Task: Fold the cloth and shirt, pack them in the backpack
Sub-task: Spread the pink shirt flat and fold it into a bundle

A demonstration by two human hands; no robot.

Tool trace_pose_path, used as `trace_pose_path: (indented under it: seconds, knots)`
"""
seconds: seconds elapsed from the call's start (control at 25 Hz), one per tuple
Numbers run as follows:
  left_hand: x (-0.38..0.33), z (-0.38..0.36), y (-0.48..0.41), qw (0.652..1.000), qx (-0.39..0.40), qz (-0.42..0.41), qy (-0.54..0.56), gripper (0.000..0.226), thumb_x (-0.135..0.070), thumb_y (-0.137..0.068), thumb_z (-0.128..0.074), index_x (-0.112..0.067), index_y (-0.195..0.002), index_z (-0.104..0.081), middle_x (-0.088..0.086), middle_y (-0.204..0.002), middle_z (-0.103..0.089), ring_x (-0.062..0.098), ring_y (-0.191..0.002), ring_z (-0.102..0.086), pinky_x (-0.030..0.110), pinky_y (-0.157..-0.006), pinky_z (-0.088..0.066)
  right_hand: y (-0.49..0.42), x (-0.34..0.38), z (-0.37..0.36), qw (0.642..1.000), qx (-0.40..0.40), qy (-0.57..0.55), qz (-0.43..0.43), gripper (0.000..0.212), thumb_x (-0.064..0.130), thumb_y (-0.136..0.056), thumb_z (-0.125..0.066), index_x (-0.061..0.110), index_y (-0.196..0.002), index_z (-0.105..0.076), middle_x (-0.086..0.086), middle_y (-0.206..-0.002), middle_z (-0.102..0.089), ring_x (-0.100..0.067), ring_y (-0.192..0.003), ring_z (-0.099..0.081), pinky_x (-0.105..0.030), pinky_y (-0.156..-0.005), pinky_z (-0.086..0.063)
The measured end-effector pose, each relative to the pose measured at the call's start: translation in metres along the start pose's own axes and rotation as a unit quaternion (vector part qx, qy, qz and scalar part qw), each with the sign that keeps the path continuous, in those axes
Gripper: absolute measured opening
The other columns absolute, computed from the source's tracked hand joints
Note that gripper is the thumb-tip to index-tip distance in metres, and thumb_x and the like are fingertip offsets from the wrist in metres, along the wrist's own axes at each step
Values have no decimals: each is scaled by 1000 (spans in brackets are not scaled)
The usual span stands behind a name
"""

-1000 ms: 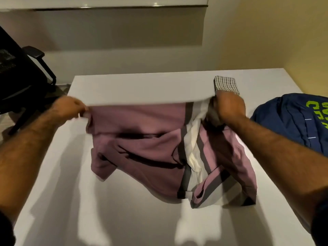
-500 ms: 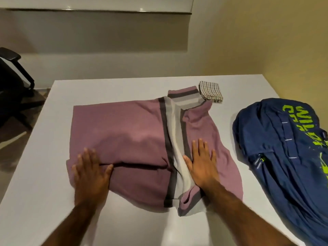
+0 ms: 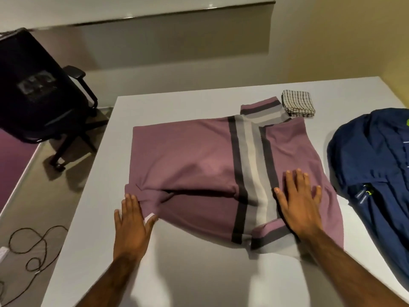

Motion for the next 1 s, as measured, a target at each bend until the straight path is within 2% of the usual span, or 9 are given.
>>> trace_pose_path:
  seconds: [0.12,0.28,0.4,0.52,0.6,0.72,0.84,0.92,1.0]
  knots:
    - [0,15,15,992,-33,-72,-100,58,-39,-107,-33,-6,-154,-42,16,-162,-36,37,-149,-35,34,-124,17,34,17,8,984,-40,43,168,47,30,-97,-41,23,-141,-58,-9,-158,-39,-31,-149,-27,-55,-120,-10]
    - [-15,45,12,975,-76,-112,-174,36,-15,-97,-58,-13,-131,-67,11,-146,-59,39,-138,-49,46,-127,5,65,7,3,958,-29,103,266,40,20,-86,-68,22,-126,-70,-10,-143,-58,-34,-138,-44,-55,-114,-24]
    - [-24,59,8,982,-60,-107,-146,39,-19,-95,-65,-18,-134,-63,11,-153,-50,37,-143,-42,51,-127,-2,72,5,5,956,-5,120,268,43,21,-80,-77,24,-123,-71,-7,-137,-62,-30,-130,-51,-52,-112,-24]
    - [-37,59,-1,975,-54,-151,-151,61,-21,-95,-67,-23,-152,-45,12,-163,-34,36,-150,-30,49,-126,-1,82,18,2,950,27,136,281,61,23,-82,-77,32,-139,-58,-6,-146,-55,-29,-134,-48,-57,-111,-32]
    - [-54,51,-9,959,-37,-216,-177,47,-19,-94,-69,-25,-139,-59,9,-156,-43,37,-145,-35,46,-125,0,90,37,3,942,44,139,302,65,27,-79,-83,35,-139,-58,-6,-147,-53,-29,-134,-49,-57,-109,-37]
    - [-70,53,-19,946,-56,-261,-181,17,-19,-89,-74,-22,-106,-77,8,-134,-63,39,-138,-46,40,-125,6,99,64,11,930,43,155,329,41,31,-79,-83,35,-119,-71,-1,-139,-59,-25,-133,-48,-56,-111,-33]
    - [-63,53,-11,943,-33,-291,-161,12,-22,-88,-72,-21,-100,-73,5,-117,-70,35,-126,-56,45,-122,-21,107,62,23,944,46,150,289,36,33,-83,-79,30,-118,-71,2,-131,-65,-22,-130,-53,-58,-118,-24]
    - [-58,60,15,938,30,-312,-149,6,-28,-89,-64,-25,-95,-64,2,-99,-70,31,-104,-60,42,-107,-41,127,51,35,942,44,173,284,31,35,-80,-81,30,-109,-71,6,-114,-72,-18,-114,-63,-59,-118,-25]
    - [-55,59,62,921,129,-323,-176,15,-41,-94,-57,-29,-101,-60,-2,-100,-70,23,-93,-58,34,-87,-49,165,30,33,920,82,224,312,25,32,-78,-80,34,-101,-70,12,-95,-73,-13,-94,-68,-59,-115,-32]
Point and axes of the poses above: each hand's wrist, its own y-axis away from the middle knuckle, its own z-axis out of the back of the hand, x = y × z, the point moved 10 cm from there along -y, towards the middle knuckle
